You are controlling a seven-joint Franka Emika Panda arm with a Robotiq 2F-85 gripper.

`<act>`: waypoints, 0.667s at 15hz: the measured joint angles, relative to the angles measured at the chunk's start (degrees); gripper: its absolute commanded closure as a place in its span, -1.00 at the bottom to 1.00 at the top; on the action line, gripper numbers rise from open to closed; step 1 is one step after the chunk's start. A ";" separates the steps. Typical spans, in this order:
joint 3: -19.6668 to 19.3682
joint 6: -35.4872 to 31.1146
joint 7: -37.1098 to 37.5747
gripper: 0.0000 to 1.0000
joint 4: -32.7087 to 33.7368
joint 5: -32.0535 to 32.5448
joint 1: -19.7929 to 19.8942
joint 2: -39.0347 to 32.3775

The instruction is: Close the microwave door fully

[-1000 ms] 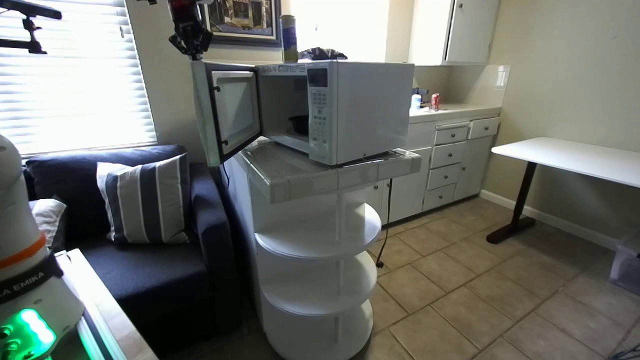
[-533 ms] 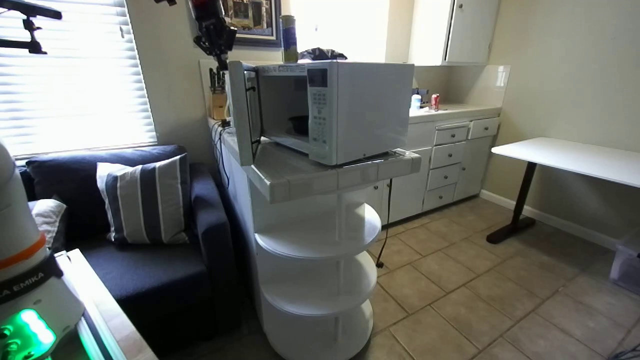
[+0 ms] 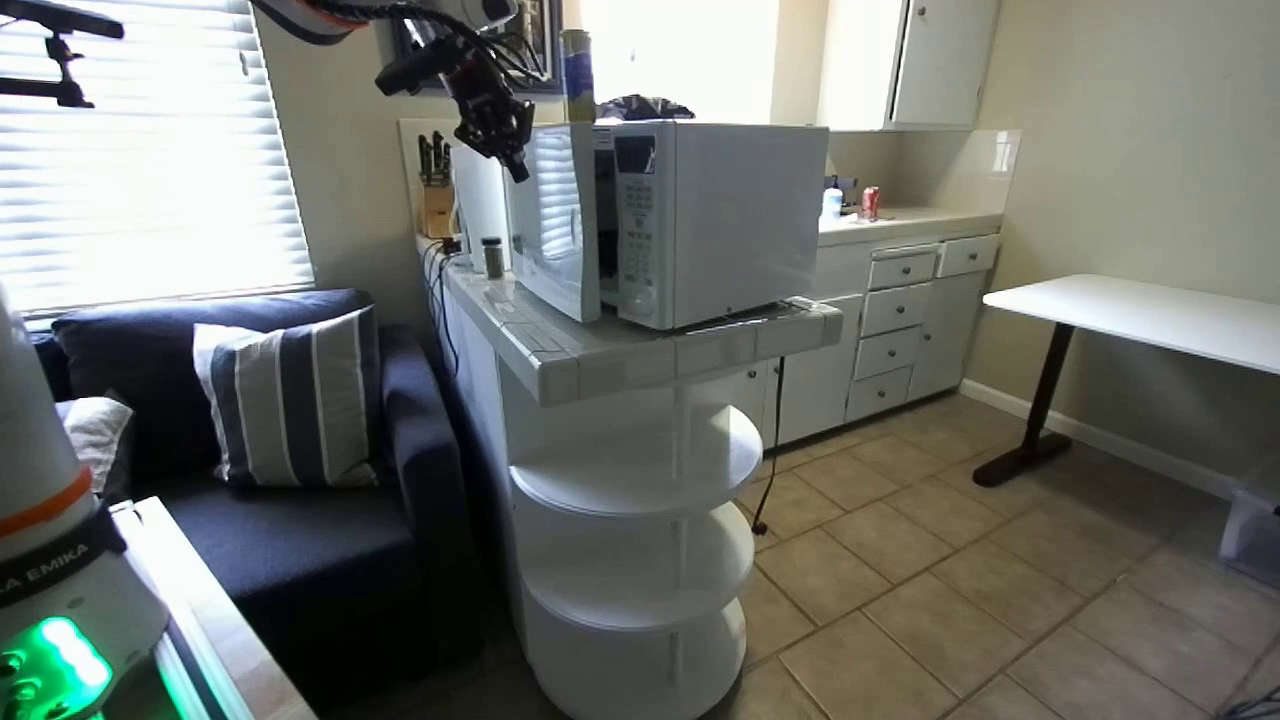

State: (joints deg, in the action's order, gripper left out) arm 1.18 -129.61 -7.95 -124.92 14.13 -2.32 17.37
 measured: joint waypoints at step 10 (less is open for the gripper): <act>0.02 -6.36 -0.58 1.00 -3.30 3.53 1.54 0.22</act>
State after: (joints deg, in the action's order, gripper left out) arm 1.20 -135.97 -8.53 -128.22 17.66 -0.78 17.59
